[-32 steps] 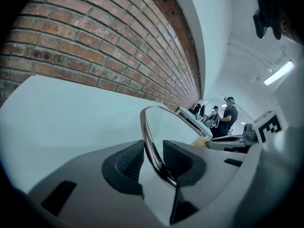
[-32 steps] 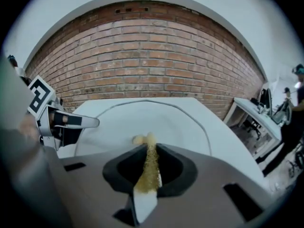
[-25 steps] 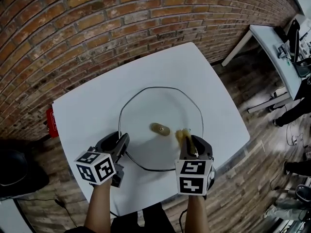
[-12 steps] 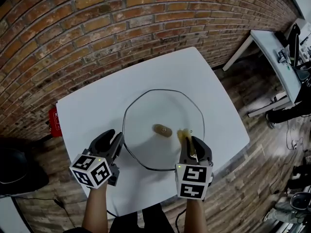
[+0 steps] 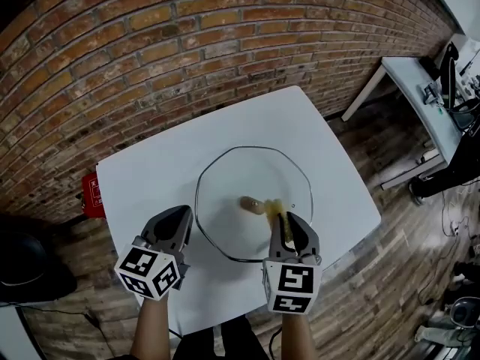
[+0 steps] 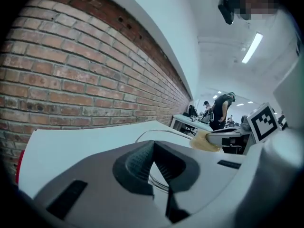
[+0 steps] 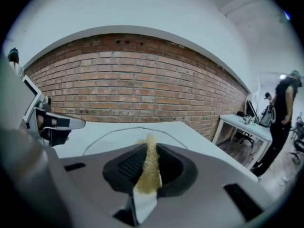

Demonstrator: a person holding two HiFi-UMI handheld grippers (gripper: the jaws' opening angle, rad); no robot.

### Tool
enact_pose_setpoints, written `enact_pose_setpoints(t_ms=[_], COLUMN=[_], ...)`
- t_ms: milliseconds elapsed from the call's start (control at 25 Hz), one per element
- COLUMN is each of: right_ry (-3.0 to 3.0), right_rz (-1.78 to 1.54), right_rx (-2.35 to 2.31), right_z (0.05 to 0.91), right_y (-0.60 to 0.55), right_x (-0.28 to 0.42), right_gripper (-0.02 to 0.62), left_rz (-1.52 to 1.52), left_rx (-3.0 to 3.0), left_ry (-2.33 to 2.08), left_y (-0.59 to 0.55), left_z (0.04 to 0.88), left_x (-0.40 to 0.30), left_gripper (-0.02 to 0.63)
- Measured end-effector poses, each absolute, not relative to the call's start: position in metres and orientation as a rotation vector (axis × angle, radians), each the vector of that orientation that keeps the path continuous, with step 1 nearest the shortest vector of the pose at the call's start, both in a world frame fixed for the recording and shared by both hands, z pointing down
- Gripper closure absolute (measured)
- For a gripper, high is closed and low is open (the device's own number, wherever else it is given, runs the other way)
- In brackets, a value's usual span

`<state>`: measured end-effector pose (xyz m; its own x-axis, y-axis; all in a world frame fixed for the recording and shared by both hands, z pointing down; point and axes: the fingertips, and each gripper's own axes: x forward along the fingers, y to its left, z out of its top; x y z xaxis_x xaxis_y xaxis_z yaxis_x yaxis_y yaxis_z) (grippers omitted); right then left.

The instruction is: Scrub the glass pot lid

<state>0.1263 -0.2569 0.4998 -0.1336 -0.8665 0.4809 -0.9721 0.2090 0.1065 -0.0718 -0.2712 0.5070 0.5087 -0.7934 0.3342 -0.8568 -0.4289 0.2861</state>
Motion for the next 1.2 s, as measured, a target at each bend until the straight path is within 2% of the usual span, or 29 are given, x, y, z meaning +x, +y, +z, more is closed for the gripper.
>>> enact_pose_setpoints(t_ms=[320, 880, 1200], right_ry=[-2.098, -2.314, -2.378], right_rz=[0.239, -0.010, -0.152], right_rx=[1.750, 1.856, 1.903], right_z=[0.458, 0.291, 0.217], right_y=[-0.252, -0.227, -0.199], right_x=[0.119, 0.094, 0.084], right_gripper=[0.537, 0.537, 0.537], left_rz=[0.162, -0.001, -0.127], left_rx=[2.412, 2.608, 2.709], left_ry=[-1.413, -1.589, -1.660], left_y=[-0.266, -0.237, -0.209], left_z=[0.462, 0.277, 0.199], left_x=[-0.073, -0.092, -0.102], left_gripper=[0.595, 0.595, 0.595])
